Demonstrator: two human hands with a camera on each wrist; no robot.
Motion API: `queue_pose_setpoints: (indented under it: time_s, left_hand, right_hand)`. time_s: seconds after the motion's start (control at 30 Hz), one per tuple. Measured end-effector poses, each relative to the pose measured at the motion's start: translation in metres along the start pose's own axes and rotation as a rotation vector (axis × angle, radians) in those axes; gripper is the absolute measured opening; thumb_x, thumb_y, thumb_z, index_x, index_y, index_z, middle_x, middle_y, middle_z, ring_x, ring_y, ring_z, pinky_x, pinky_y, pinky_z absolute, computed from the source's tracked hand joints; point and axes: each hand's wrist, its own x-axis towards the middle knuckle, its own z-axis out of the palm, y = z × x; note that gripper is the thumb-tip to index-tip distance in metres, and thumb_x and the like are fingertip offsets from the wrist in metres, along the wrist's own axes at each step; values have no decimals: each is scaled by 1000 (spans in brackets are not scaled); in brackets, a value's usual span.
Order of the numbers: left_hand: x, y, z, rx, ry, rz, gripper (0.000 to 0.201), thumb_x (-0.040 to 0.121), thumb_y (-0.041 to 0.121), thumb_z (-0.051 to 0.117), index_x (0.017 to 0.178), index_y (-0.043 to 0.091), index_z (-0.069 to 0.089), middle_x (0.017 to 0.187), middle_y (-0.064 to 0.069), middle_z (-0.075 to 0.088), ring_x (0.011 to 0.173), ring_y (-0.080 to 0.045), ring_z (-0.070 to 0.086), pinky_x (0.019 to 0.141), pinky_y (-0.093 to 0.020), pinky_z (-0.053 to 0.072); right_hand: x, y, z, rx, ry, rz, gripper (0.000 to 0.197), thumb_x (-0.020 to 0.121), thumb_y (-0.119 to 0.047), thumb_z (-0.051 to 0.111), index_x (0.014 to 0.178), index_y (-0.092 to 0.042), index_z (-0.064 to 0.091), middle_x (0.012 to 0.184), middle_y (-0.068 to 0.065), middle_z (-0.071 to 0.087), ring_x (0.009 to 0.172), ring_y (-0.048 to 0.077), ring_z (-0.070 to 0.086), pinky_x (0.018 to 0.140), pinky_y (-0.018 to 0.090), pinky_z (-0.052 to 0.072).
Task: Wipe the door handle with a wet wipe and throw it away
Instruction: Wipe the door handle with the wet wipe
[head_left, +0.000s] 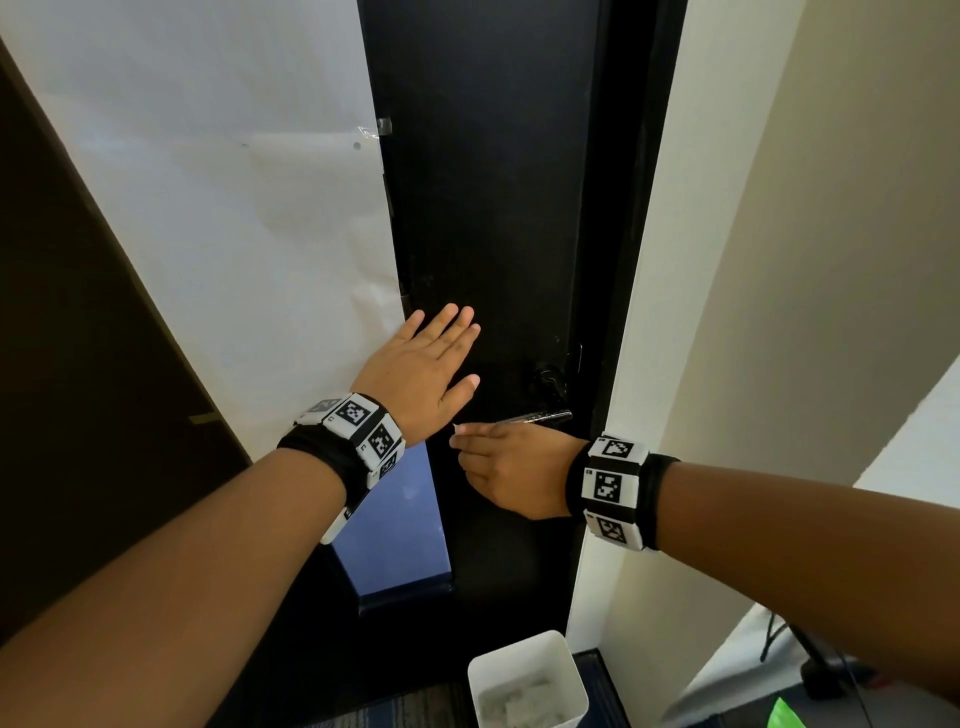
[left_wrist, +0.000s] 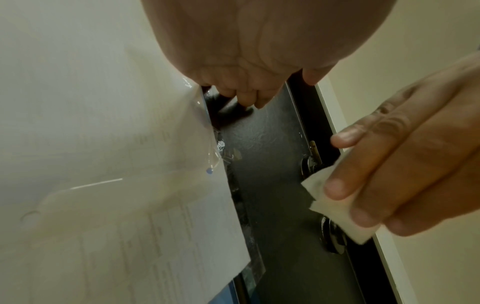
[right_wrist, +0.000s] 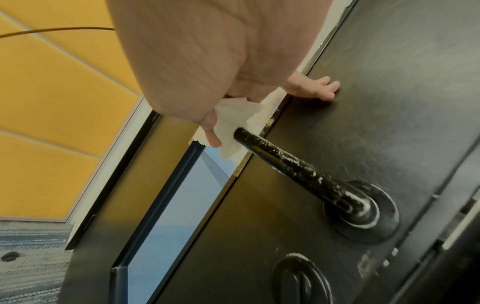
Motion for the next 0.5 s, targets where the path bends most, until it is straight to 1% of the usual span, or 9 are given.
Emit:
queue_pose_setpoints:
  time_s: [0.07,0.17,0.23,0.27,0.33,0.4,0.43,0.47,0.5]
  left_hand:
    - [0,0,-1,-1,-3,0,70,91,52,1,151,17,4,161,-2,1,148,-15,-6,120,-37,-2]
    - [0,0,-1,-1,-8,3,71,90,52,0,151,17,3,161,-2,1,148,-15,-6,120,-37,-2]
    - [0,0,-1,2,-11,2,71,90,53,-1,151,17,3,161,-2,0,148,-15,-7,120,-37,-3]
    - [0,0,-1,3,-11,2,71,90,53,-1,151,17,2,161,-2,0,148,-15,-7,120,-37,-3]
    - [0,0,0,1,-10,1,71,90,53,-1,151,17,2,161,-2,-1,148,-15,-8,120,-37,-4]
    - [0,1,0,0,-10,-2,71,90,53,-1,151,17,1,161,-1,-2,148,-15,-8,120,-36,-5]
    - [0,1,0,1,-10,-3,71,90,54,-1,151,17,1,161,-2,-2,147,-15,-8,120,-37,-5]
    - [0,1,0,1,-11,-5,72,89,54,-1,151,17,1,161,-2,-2,147,-15,-8,120,-37,-5]
    - [0,2,1,3,-13,-5,72,89,54,-2,151,17,1,161,-2,-2,147,-15,-9,120,-37,-5]
  right_hand:
    - [-9,1,5,33,51,-10,42,89,-16,35,118,-6,64,125,13,64,130,31,48,115,43,12]
    - [-29,8,15,103,146,19,39,89,-13,39,116,-6,66,122,13,66,128,30,50,116,41,13]
    - [-44,18,22,154,231,111,37,91,-12,41,120,-4,64,124,14,64,128,30,50,118,41,14]
    - [-52,23,25,197,280,188,38,91,-11,40,121,-4,62,126,14,63,128,30,50,118,40,17]
    - [-62,30,29,362,379,405,40,88,-6,41,123,-2,61,127,16,61,127,31,52,116,35,21]
    - [-67,33,34,672,464,717,41,88,2,42,126,-3,58,129,15,59,124,30,53,111,27,29]
    - [-67,32,34,851,496,898,40,90,3,41,125,-4,58,127,14,59,119,28,55,105,23,34]
    - [-65,32,36,997,515,1064,37,92,2,40,123,-5,59,123,13,60,110,26,59,96,20,40]
    - [-61,30,39,1134,532,1198,36,94,0,38,120,-6,61,116,14,62,96,23,62,84,17,44]
